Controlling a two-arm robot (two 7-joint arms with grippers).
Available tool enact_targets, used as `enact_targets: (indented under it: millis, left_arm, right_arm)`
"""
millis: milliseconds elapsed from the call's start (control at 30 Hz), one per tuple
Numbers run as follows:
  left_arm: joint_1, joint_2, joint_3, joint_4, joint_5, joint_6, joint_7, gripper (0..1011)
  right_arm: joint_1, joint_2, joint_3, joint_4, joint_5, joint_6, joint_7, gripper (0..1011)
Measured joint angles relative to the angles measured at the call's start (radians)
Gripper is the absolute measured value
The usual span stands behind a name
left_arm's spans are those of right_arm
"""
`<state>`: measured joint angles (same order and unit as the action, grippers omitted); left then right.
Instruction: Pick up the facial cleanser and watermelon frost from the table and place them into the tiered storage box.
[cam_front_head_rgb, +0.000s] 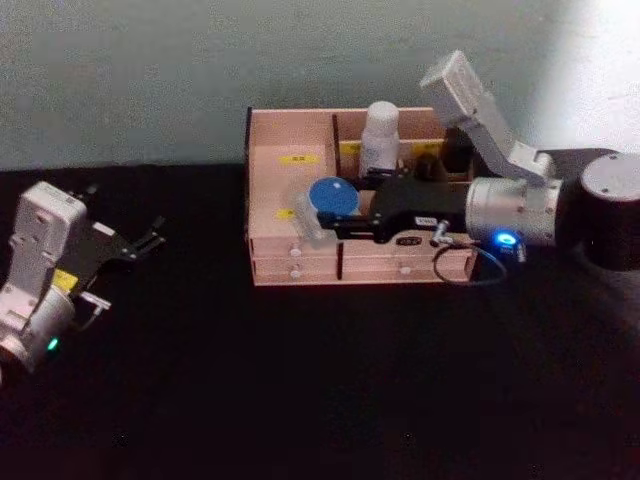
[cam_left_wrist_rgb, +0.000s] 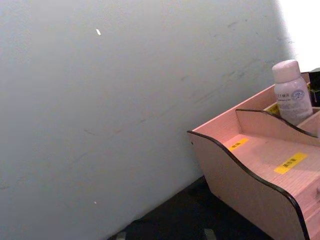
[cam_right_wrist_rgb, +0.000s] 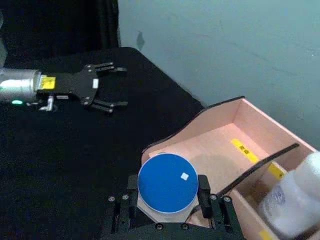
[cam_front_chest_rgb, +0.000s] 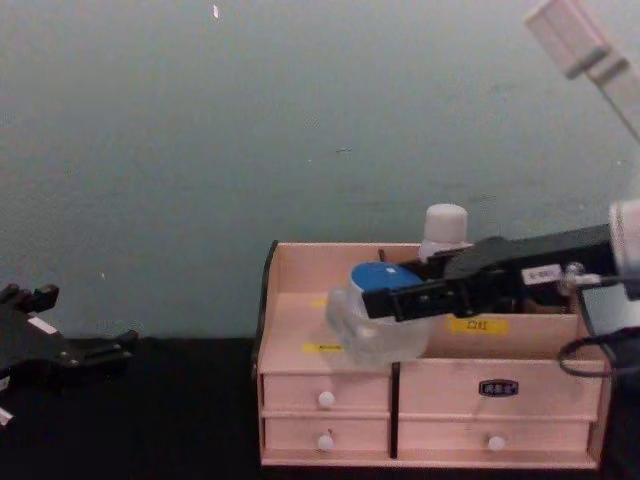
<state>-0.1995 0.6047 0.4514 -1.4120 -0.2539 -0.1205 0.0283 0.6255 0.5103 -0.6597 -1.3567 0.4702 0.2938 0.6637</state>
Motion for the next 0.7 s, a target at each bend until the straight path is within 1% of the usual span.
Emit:
enact_targets:
  millis: [133,167,200,233,400,433,500,600,633,700]
  left_arm:
    - [0.0,0.0,0.0,0.0,0.0,0.0,0.0,1001]
    - [0.0,0.0,0.0,0.0,0.0,0.0,0.0,1001]
    - [0.0,0.0,0.0,0.0,0.0,0.0,0.0,1001]
    - [0.0,0.0,0.0,0.0,0.0,0.0,0.0,1001]
    - [0.0,0.0,0.0,0.0,0.0,0.0,0.0,1001]
    - [0.0,0.0,0.0,0.0,0.0,0.0,0.0,1001]
    - [0.0,0.0,0.0,0.0,0.0,0.0,0.0,1001]
    - [0.0,0.0,0.0,0.0,0.0,0.0,0.0,1001]
    - [0.0,0.0,0.0,0.0,0.0,0.0,0.0,1001]
    - [0.0,0.0,0.0,0.0,0.0,0.0,0.0,1001]
  right_arm:
    - [0.036,-0.036,-0.014,0.053,-0.012,-0.007,0.003,705]
    - [0.05,-0.049,-0.018,0.076,-0.018,-0.009,0.004,705]
    - [0.05,-0.049,-0.018,0.076,-0.018,-0.009,0.004,705]
    - [0.062,-0.062,-0.023,0.096,-0.022,-0.012,0.005,705]
    - [0.093,-0.096,-0.032,0.151,-0.036,-0.02,0.007,706]
    - [0.102,-0.107,-0.035,0.171,-0.041,-0.025,0.008,705]
    - [0.11,-0.118,-0.036,0.192,-0.045,-0.031,0.008,705]
    - [0.13,-0.146,-0.039,0.239,-0.057,-0.041,0.008,705]
    - [0.13,-0.146,-0.039,0.239,-0.057,-0.041,0.008,705]
    - [0.14,-0.162,-0.039,0.265,-0.063,-0.047,0.007,705]
